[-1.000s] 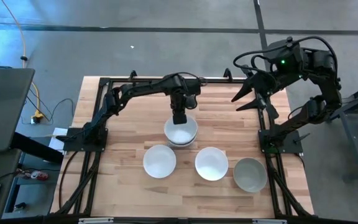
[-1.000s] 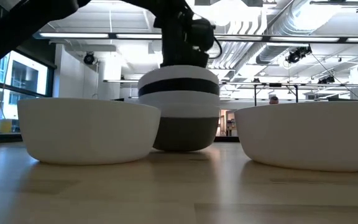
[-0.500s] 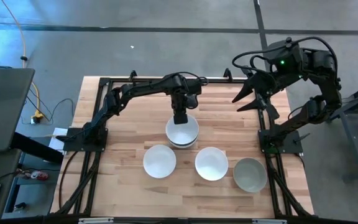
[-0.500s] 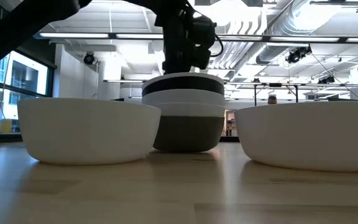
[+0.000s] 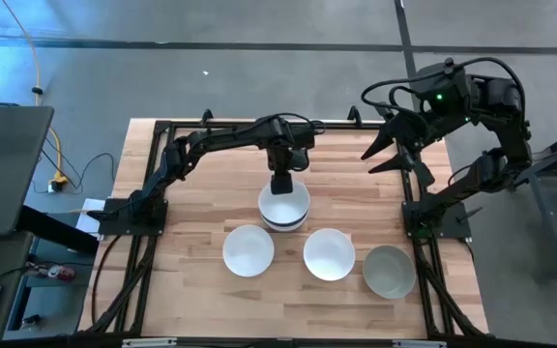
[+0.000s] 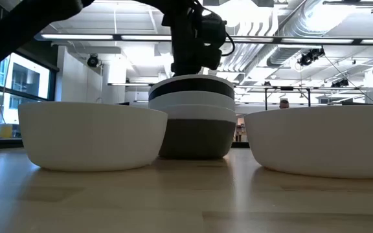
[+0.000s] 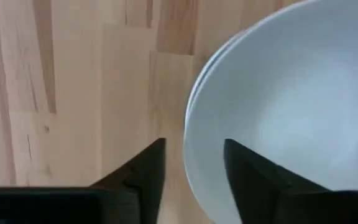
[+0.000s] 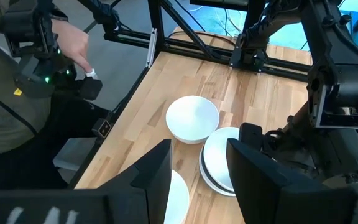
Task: Nest bowls inside each other
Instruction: Stack the white bowl on top of the white bowl
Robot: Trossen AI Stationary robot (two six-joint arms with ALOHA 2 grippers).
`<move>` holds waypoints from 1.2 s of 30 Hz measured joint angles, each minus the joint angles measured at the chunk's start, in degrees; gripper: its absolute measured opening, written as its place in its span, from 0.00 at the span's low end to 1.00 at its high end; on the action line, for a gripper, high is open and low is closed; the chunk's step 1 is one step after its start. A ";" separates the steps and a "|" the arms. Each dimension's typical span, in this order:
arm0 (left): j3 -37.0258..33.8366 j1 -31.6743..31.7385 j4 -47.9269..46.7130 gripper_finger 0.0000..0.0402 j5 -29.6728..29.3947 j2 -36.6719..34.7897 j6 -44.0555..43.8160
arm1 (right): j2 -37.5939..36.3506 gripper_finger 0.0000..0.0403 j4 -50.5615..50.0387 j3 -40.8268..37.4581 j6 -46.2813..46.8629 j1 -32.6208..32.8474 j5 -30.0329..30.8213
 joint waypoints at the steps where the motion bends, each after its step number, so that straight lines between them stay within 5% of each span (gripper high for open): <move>1: 0.00 0.09 -0.53 0.41 0.01 -0.25 0.29 | 0.00 0.36 -0.02 0.00 0.00 0.00 0.00; 14: 0.00 3.73 -10.72 0.50 0.52 -11.68 0.66 | -0.45 0.36 -2.48 -0.04 0.12 -0.16 4.73; 23: -4.35 1.99 -7.07 0.49 1.00 -26.89 -1.73 | -10.68 0.36 1.41 -0.90 -0.34 -0.50 3.49; 36: -32.03 -7.63 11.84 0.49 -1.67 -52.61 -12.04 | -42.74 0.36 28.95 -40.77 8.11 -0.50 6.86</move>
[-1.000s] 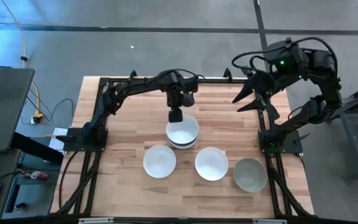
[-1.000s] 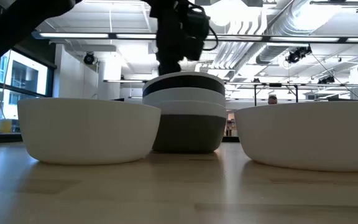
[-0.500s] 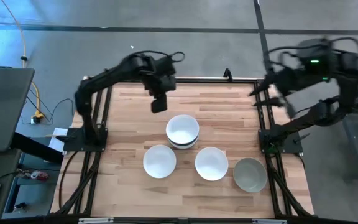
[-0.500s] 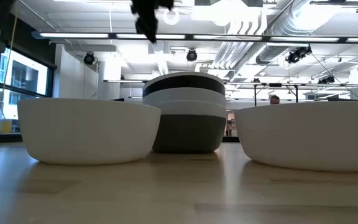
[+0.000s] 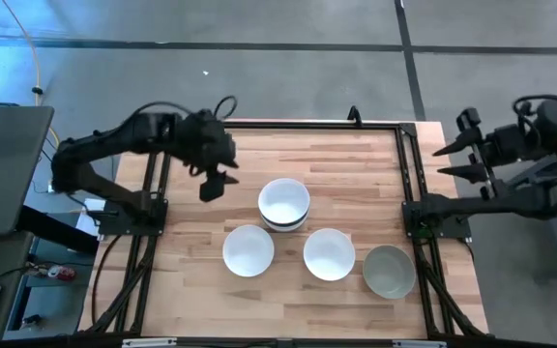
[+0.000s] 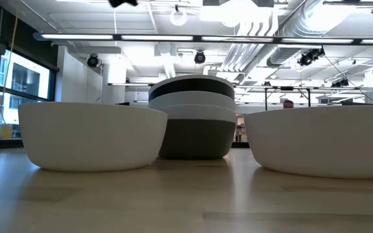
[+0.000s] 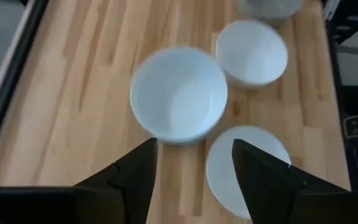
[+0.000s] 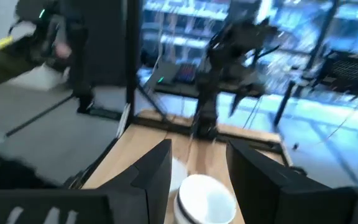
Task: Nest bowls inside each other
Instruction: Stack the white bowl on top of the white bowl
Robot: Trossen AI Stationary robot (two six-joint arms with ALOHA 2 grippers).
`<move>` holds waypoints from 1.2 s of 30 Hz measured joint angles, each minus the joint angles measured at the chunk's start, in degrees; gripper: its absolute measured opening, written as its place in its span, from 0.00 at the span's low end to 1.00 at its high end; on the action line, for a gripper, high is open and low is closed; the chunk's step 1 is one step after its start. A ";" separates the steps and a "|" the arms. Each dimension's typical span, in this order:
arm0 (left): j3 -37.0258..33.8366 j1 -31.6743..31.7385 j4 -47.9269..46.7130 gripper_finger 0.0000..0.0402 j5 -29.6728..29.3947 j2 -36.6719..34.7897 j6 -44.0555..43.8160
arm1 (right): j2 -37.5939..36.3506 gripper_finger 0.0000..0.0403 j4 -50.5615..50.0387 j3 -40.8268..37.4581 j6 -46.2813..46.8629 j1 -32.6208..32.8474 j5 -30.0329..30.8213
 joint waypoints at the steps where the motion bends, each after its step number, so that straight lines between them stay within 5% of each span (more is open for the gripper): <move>1: -2.11 -1.11 0.30 0.49 -1.08 -1.03 -1.27 | -2.01 0.36 1.97 -2.32 1.07 0.00 1.13; 12: -24.59 -11.07 11.40 0.49 -5.17 -4.12 -9.93 | -10.85 0.36 8.85 -22.72 2.81 0.00 4.72; 21: -38.97 -11.06 22.75 0.49 -4.91 -4.09 -14.59 | -10.24 0.36 14.22 -24.39 1.63 0.00 7.02; 36: -44.19 -11.19 28.46 0.47 -1.51 -3.59 -22.65 | -10.17 0.36 20.20 -24.34 2.84 0.00 6.97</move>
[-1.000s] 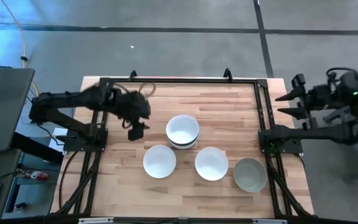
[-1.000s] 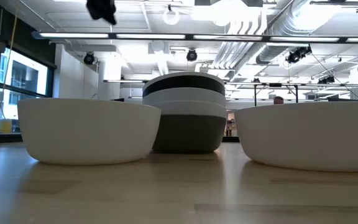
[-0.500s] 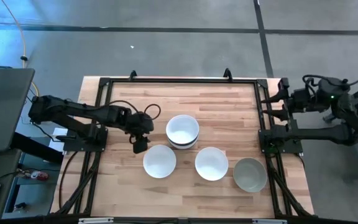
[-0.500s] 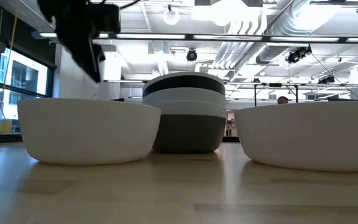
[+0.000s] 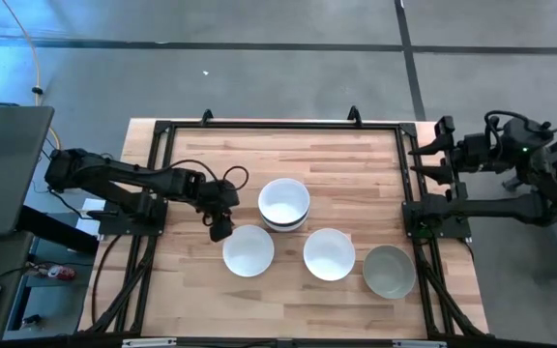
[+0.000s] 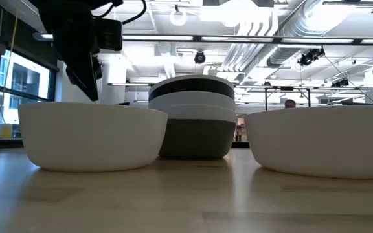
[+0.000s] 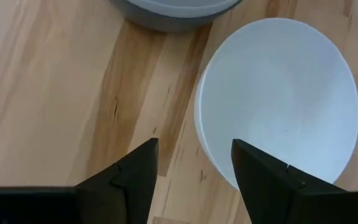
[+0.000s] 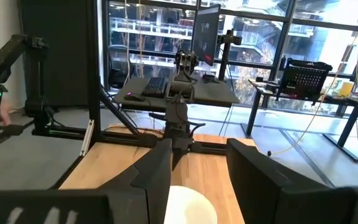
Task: Nest bowls inside each other
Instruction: Stack the white bowl on top of the white bowl
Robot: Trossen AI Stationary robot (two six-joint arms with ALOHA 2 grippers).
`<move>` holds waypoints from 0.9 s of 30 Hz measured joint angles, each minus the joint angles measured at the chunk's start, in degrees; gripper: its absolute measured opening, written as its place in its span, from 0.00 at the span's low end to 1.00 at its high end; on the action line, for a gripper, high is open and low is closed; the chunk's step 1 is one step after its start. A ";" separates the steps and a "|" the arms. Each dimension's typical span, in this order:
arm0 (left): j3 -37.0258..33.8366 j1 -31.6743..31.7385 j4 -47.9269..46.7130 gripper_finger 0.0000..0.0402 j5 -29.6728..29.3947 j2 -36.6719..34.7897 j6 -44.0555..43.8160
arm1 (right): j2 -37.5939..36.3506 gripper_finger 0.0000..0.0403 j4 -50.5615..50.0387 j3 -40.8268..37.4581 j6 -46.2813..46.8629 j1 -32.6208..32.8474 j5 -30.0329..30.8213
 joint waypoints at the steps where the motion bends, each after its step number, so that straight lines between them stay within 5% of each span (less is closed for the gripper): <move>1: 0.00 0.00 0.34 0.46 0.15 0.42 -0.80 | 0.00 0.36 0.00 0.00 0.00 0.00 0.00; 19: 0.03 -0.95 6.36 0.36 6.88 12.78 -5.12 | 0.02 0.36 -4.14 0.02 -0.25 0.00 -0.09; 27: 0.04 0.27 6.45 0.07 8.23 12.65 -3.52 | 0.02 0.36 -5.52 0.02 -0.42 0.00 -0.09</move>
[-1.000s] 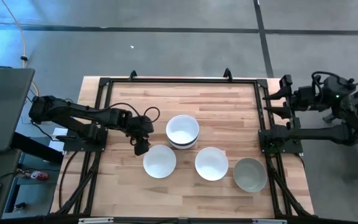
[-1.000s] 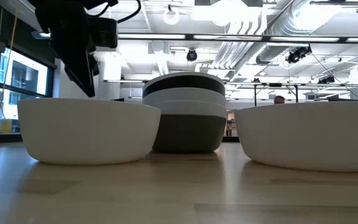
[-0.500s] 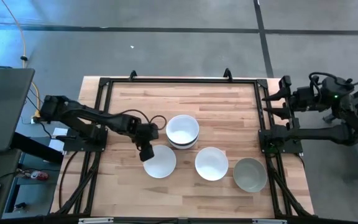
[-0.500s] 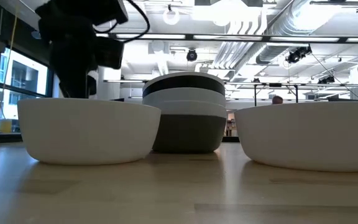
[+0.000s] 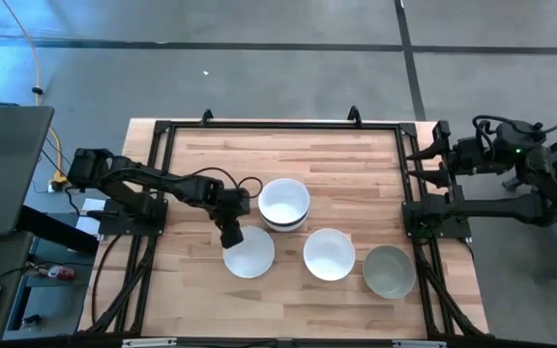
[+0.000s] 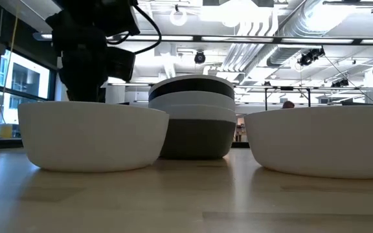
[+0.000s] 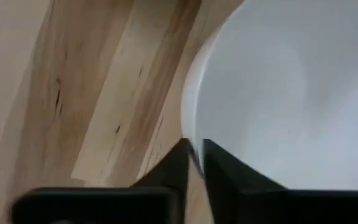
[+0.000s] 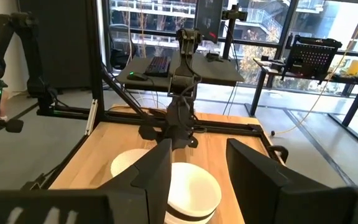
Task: Nest bowls inside each other
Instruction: Stack the white bowl on top of the white bowl
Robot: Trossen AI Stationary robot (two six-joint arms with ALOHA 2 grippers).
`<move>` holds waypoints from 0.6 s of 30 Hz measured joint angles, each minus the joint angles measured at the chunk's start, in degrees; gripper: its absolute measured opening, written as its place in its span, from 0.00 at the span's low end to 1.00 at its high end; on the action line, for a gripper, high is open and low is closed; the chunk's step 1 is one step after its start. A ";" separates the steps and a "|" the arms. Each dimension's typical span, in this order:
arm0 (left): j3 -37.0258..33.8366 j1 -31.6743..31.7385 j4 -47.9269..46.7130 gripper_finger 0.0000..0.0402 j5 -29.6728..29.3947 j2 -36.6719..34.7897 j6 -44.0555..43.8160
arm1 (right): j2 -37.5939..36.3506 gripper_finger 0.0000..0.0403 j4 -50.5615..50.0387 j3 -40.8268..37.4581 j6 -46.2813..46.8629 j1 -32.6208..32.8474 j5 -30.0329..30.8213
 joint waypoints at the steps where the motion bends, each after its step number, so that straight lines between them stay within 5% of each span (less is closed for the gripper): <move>1: 0.00 0.02 0.17 0.04 0.16 0.00 0.36 | 0.00 0.36 -0.09 0.00 0.00 0.00 0.00; 12: 0.22 1.24 -0.68 0.00 1.99 0.00 1.68 | 0.00 0.36 -0.95 0.00 0.00 0.00 0.02; 18: 6.49 3.14 -10.72 0.00 -0.66 0.02 6.11 | 0.00 0.36 -1.15 0.00 0.00 0.00 0.00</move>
